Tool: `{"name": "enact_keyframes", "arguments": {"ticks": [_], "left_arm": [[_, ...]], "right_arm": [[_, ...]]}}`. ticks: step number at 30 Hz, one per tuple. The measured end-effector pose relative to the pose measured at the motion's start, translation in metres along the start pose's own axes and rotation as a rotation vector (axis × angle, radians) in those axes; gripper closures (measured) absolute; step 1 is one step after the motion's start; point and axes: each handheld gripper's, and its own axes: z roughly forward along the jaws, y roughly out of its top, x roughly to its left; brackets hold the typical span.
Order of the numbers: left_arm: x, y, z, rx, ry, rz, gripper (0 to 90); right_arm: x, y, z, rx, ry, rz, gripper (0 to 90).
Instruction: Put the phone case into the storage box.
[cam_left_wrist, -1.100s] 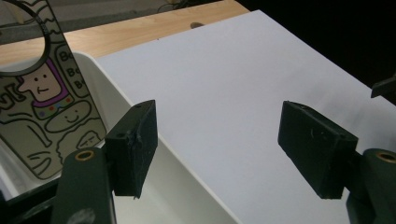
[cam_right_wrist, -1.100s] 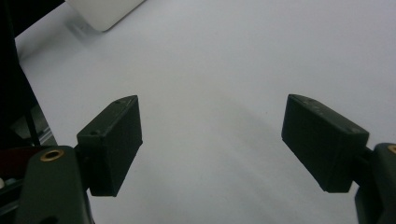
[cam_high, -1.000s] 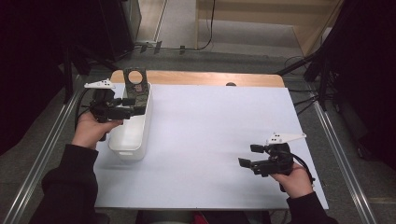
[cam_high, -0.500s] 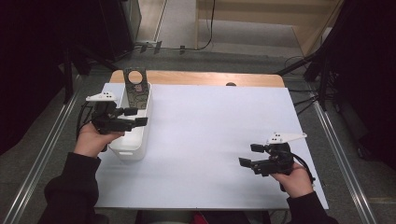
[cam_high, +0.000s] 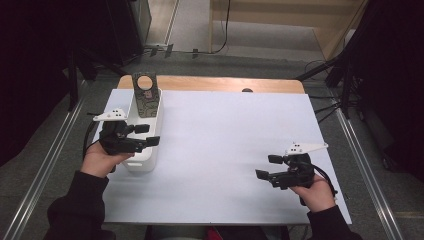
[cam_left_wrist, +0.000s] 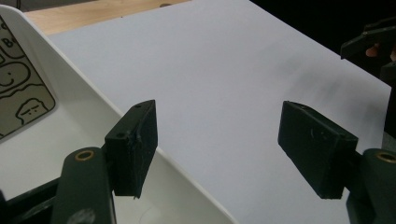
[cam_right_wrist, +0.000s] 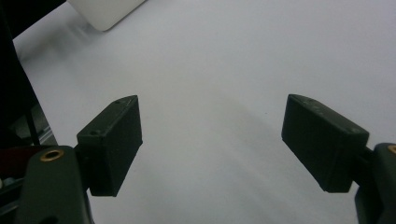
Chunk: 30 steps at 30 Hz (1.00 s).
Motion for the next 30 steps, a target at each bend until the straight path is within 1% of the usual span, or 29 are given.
{"name": "enact_keyframes", "arguments": {"ticks": [11,19,22,25,30], "left_arm": [[-0.006,-0.01,-0.003,-0.007,0.002,0.016,28.0],[-0.01,-0.016,-0.003,-0.013,0.0,0.028,28.0],[-0.012,-0.018,-0.003,-0.021,0.015,0.031,28.0],[-0.013,-0.021,-0.005,-0.025,0.01,0.024,28.0],[-0.015,-0.027,-0.006,-0.018,0.003,0.031,28.0]], "right_arm": [[0.001,0.0,0.0,0.003,-0.002,-0.006,19.2],[0.002,0.0,0.001,0.002,0.005,-0.007,19.2],[0.002,0.0,0.001,0.003,0.005,-0.006,19.2],[0.002,0.0,0.001,0.005,0.005,-0.008,19.2],[0.001,0.0,0.001,0.002,0.005,-0.006,19.2]]}}
